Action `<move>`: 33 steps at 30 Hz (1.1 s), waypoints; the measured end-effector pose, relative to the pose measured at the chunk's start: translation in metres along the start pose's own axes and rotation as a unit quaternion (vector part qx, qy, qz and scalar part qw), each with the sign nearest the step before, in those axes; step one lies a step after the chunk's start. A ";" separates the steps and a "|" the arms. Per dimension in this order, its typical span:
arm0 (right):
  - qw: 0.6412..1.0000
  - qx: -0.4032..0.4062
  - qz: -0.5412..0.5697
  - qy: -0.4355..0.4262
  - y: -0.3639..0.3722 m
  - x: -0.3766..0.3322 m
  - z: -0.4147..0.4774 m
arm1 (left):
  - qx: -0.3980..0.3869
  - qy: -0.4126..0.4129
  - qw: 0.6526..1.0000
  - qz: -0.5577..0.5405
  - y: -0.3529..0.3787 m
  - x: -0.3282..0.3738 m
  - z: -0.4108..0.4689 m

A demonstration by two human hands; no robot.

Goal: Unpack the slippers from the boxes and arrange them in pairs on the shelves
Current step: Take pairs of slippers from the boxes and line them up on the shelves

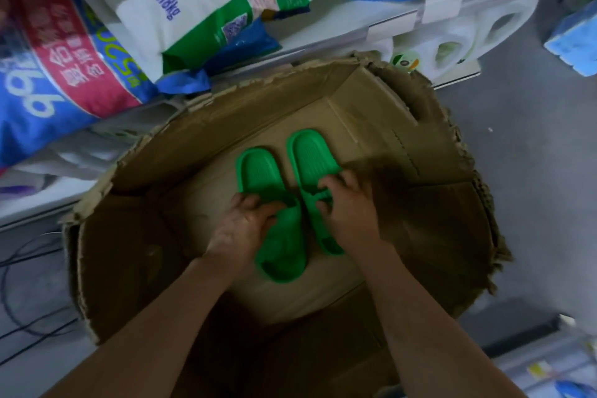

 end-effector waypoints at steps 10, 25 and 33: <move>0.956 -0.160 0.178 0.169 0.045 0.054 -0.006 | 0.010 -0.329 0.875 -0.354 0.037 -0.004 -0.055; 0.890 -0.129 0.411 0.154 0.000 0.044 -0.086 | 0.112 -0.336 0.730 -0.585 -0.028 0.013 -0.089; 0.885 -0.125 0.437 0.102 -0.068 0.006 -0.184 | 0.191 -0.295 0.694 -0.628 -0.102 0.065 -0.167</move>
Point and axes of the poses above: each hand's wrist, its own z-axis towards the middle knuckle, its own y-axis out of the palm, x = y × z, the point moved 4 cm from there along z, towards the middle knuckle, and after that the axes turned 11 degrees about y, right-handed, at the moved point
